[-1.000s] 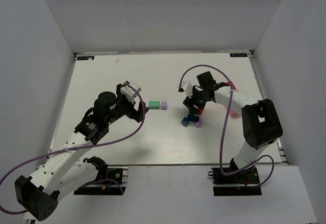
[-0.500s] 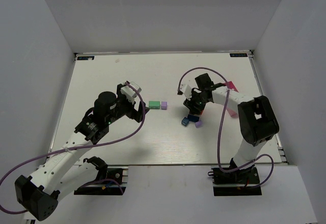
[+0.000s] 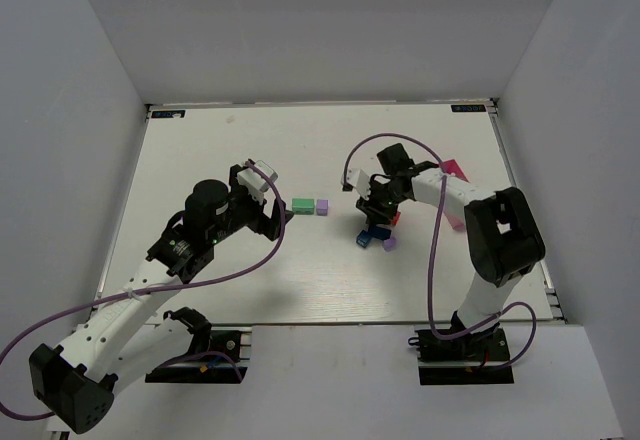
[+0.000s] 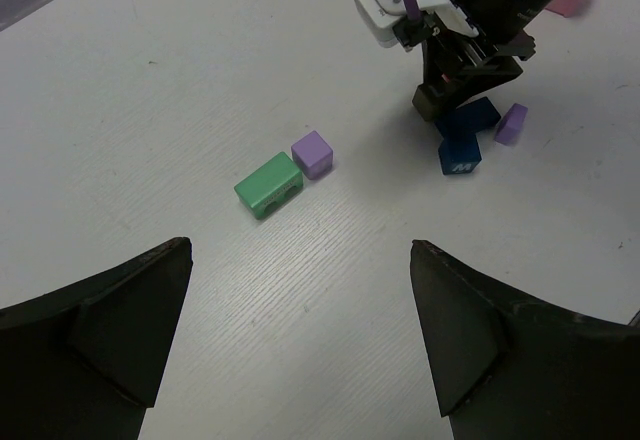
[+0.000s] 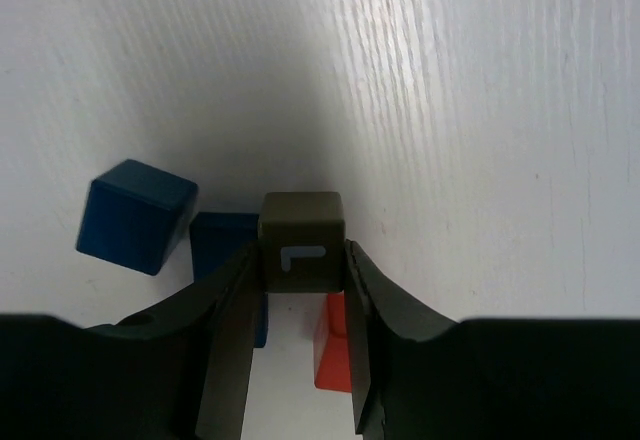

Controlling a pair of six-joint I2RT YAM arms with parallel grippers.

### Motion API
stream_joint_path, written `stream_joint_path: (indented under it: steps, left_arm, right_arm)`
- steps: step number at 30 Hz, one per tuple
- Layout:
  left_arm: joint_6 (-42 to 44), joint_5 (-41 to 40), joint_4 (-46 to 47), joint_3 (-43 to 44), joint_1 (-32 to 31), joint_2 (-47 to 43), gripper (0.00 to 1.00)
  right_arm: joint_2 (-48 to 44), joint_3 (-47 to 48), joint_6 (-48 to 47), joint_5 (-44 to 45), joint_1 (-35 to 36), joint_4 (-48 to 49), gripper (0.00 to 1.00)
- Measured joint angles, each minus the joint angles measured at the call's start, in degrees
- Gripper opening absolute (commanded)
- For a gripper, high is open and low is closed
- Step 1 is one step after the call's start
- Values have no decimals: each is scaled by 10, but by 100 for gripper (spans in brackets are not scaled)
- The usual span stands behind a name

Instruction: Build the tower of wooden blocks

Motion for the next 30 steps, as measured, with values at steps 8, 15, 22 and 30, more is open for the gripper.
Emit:
stream_joint_path:
  steps: [8,15,22,30]
  left_arm:
    - [0,0,0,0,0,0,100]
    - [0,4,0,0,0,0,100]
    - [0,7,0,0,0,0,100]
    - [0,9,0,0,0,0,100]
  right_arm:
    - [0,30,-47,-39,36,-21,19]
    - [14,80,-63,-52,57,-28,22]
    - [76,129,-76,-51,66,-33,22]
    - [111,163,-88,-51,74,-43,24]
